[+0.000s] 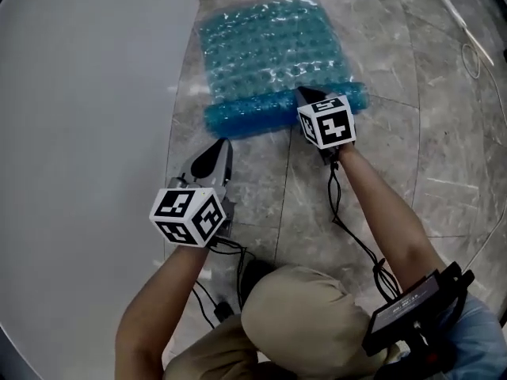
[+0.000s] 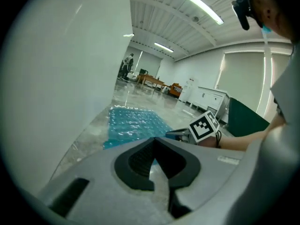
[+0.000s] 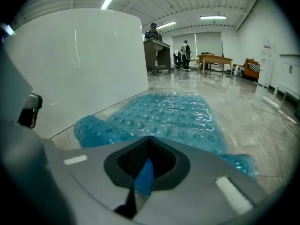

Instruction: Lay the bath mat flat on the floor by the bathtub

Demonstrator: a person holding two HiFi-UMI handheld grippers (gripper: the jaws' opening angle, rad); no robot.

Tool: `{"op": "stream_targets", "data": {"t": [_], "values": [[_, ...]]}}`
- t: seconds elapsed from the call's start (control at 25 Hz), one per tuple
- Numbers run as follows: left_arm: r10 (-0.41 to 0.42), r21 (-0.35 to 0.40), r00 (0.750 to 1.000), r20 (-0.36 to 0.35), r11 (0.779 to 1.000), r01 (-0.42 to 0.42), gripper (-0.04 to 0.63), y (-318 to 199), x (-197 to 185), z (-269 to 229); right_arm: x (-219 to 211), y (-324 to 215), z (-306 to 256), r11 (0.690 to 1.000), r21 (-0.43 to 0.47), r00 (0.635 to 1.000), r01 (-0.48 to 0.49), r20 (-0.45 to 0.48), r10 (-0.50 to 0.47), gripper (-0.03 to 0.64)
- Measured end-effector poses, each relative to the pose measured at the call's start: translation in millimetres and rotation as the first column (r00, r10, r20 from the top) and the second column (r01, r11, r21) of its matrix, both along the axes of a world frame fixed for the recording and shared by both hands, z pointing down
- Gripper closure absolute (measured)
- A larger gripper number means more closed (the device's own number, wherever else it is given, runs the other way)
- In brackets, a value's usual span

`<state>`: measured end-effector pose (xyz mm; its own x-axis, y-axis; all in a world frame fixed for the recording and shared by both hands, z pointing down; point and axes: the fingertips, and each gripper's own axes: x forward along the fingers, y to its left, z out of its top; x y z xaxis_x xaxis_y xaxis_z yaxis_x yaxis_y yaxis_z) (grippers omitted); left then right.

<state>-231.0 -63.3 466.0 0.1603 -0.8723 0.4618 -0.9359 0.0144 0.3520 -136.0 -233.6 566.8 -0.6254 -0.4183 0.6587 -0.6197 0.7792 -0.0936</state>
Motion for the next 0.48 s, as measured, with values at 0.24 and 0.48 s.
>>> {"op": "stream_targets", "data": {"t": [0.24, 0.48], "values": [[0.061, -0.021, 0.998, 0.006, 0.998, -0.060, 0.588, -4.3, 37.9, 42.3, 14.3, 12.9, 2.5, 0.995, 0.060, 0.997, -0.076, -0.008, 0.077, 0.611], [0.056, 0.010, 0.998, 0.006, 0.998, -0.056, 0.588, -45.9, 31.2, 49.7, 23.8, 44.1, 2.4, 0.998, 0.065, 0.997, -0.020, -0.071, 0.025, 0.611]]}}
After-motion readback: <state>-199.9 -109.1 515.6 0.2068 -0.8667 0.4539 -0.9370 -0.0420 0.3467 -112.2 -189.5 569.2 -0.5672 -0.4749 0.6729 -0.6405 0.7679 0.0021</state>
